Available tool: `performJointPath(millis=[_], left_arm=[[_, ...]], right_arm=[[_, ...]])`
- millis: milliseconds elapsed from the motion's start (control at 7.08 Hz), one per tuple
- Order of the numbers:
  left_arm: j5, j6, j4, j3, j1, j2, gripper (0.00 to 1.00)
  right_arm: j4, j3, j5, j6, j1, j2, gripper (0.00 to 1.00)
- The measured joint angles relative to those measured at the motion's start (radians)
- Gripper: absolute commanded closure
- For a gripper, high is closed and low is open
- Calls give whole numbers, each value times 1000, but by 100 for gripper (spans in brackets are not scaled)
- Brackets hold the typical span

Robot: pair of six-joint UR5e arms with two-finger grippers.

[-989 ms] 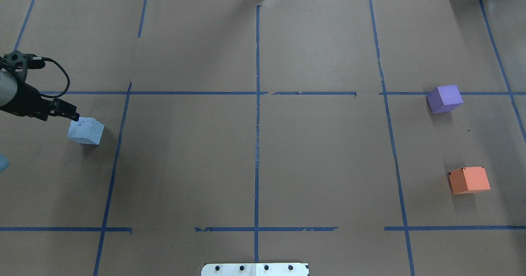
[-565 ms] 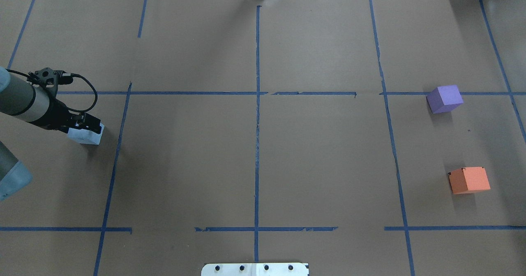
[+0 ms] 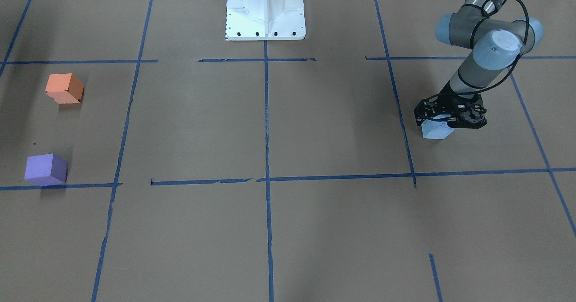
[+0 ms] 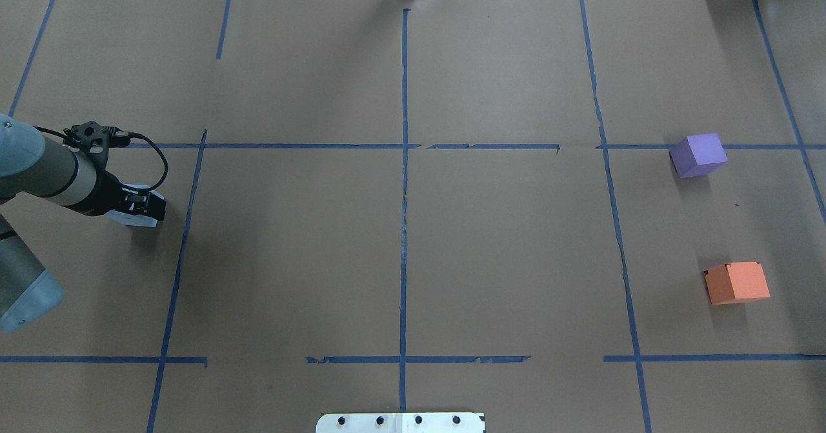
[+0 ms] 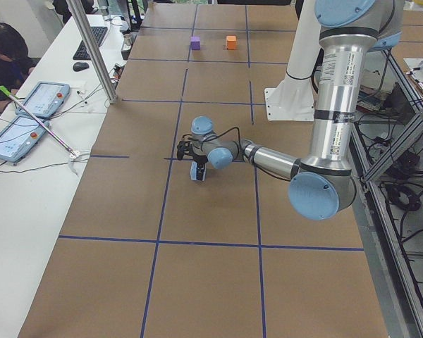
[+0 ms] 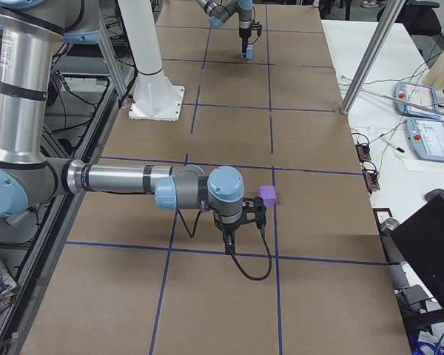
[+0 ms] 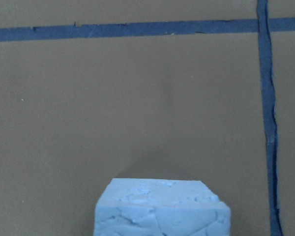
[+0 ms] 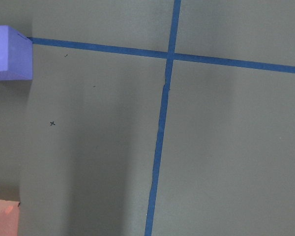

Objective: Place blue block between orange and purple blocks
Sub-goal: 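Carry the light blue cube with the left gripper toward the table center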

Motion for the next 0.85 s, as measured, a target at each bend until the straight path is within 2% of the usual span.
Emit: performJointPath(millis=[283,424,565,848], left_arm=[[-1,-2,92,-44,-5,-59,77],[2,-5,189,-69,-4,-145,71],[4,-8,279,-73,6,-251,71],[32,-99,419,-31,104,-464,71]], right_arm=[[0,0,0,0,0,0,0],[0,0,0,0,0,0,0],[1,0,1,0,0,0,0],[1,0,1,1,0,0,0]])
